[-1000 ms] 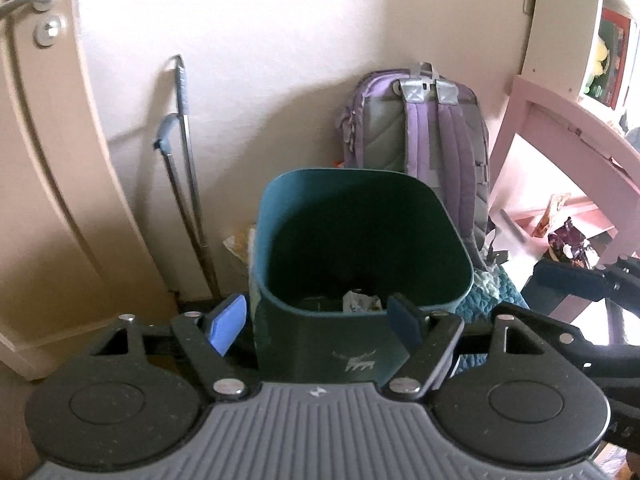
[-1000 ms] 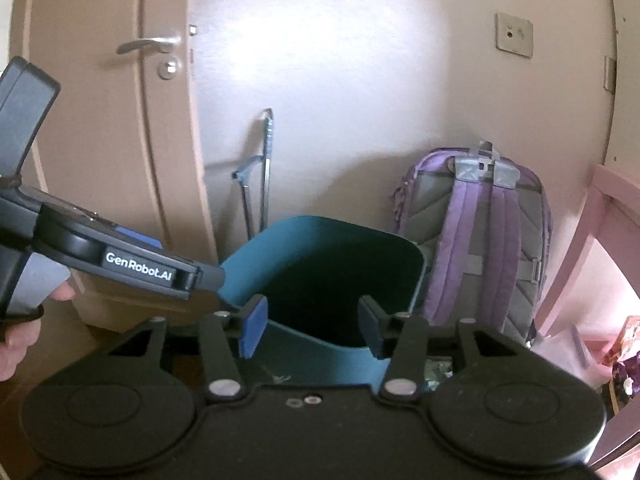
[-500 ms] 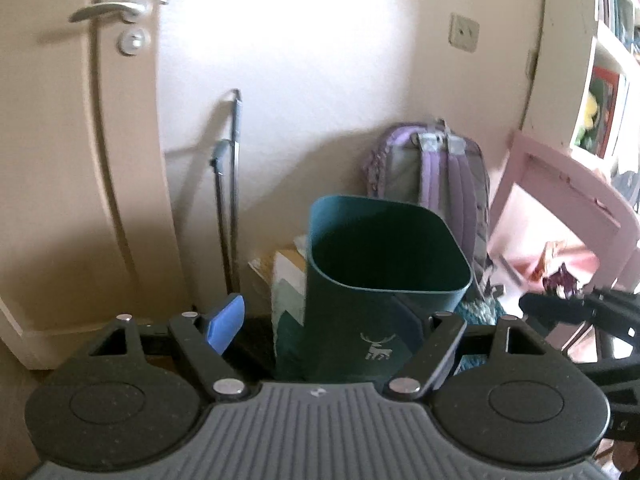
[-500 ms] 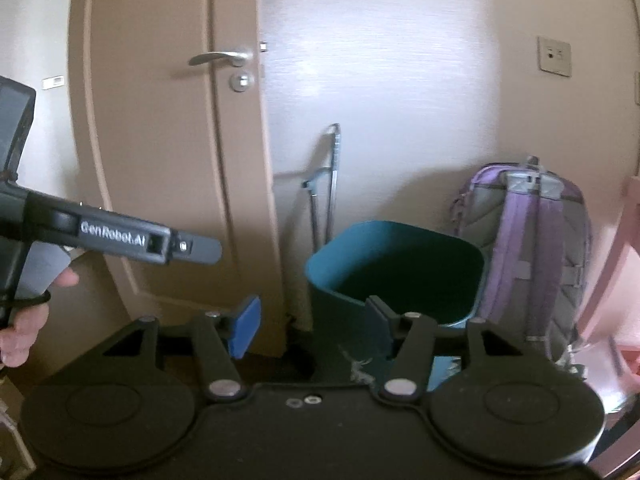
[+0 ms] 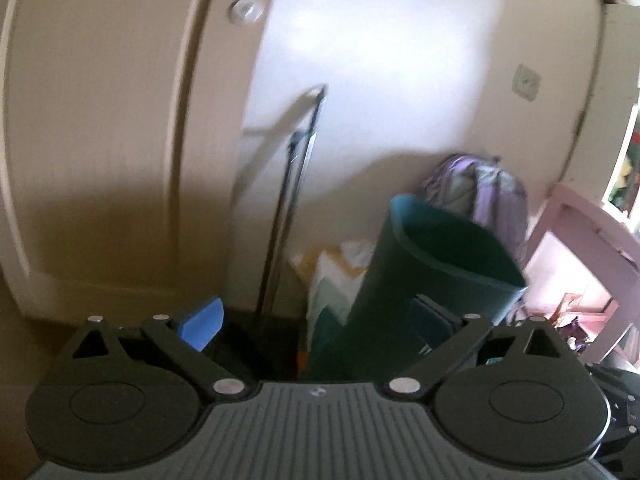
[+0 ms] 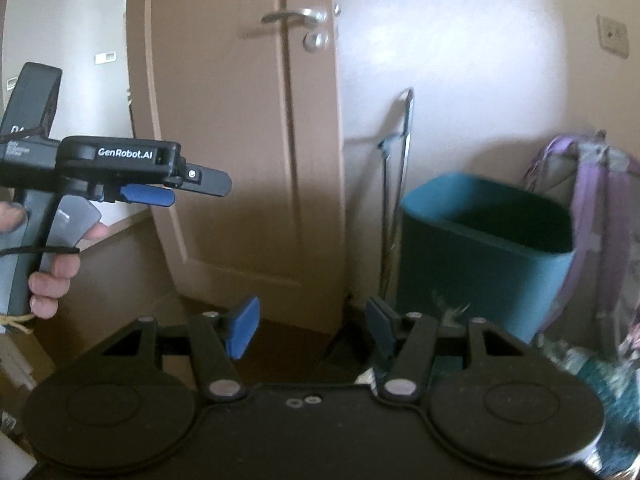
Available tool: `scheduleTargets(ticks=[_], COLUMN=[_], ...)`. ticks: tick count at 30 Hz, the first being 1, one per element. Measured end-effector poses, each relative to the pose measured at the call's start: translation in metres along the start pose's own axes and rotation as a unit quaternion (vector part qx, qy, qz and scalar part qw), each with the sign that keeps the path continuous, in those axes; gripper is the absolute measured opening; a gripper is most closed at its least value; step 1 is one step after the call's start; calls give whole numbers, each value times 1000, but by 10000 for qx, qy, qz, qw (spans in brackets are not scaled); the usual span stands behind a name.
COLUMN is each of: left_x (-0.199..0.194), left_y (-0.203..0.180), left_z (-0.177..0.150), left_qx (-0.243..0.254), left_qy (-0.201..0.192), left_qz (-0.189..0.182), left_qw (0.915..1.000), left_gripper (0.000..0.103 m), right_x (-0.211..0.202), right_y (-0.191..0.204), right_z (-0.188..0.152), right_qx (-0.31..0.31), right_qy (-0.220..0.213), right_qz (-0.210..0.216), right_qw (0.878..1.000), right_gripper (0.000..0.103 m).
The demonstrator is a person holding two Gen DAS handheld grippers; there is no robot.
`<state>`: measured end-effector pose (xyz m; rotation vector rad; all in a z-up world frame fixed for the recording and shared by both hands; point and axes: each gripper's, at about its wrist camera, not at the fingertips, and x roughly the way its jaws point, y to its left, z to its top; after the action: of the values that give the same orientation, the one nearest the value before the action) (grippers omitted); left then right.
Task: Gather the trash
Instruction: 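Withdraw both tools from the bin and turn back toward the floor, then grasp the red plastic bag with the left tool while the right tool grasps the Christmas-print bag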
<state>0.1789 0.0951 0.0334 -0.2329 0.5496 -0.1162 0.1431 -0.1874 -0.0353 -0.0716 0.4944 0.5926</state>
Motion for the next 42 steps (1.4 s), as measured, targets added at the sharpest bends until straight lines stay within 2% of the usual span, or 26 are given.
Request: scheduleTargets(ticks=[5, 8, 15, 22, 25, 31, 36, 42], left_x=[18, 31, 61, 115, 137, 190, 238, 288], left_y=[39, 69, 133, 189, 204, 206, 201, 179], left_z=[-23, -37, -80, -138, -170, -235, -285, -340], left_qx=[-189, -500, -1067, -1202, -1138, -591, -287, 445], left_qy=[111, 240, 375, 942, 1233, 2091, 2688, 3349], left_qz=[319, 407, 683, 1159, 1343, 1367, 1103, 697], left_qw=[9993, 9976, 9912, 9814, 9766, 9665, 9564, 9386], left_gripper=[101, 101, 101, 101, 101, 100, 100, 100], right_x=[34, 55, 96, 144, 163, 205, 242, 286], right_y=[10, 13, 17, 8, 6, -3, -18, -47], right_z=[-26, -46, -109, -165, -188, -245, -292, -344], right_qx=[-82, -16, -74, 41, -22, 19, 150, 501], right_qy=[217, 488, 1100, 1755, 1979, 2570, 3105, 3648], right_qz=[90, 232, 243, 211, 202, 159, 86, -266], right_qw=[9997, 9985, 9936, 9842, 9800, 9663, 9504, 9294], right_gripper=[59, 59, 59, 59, 59, 59, 59, 59])
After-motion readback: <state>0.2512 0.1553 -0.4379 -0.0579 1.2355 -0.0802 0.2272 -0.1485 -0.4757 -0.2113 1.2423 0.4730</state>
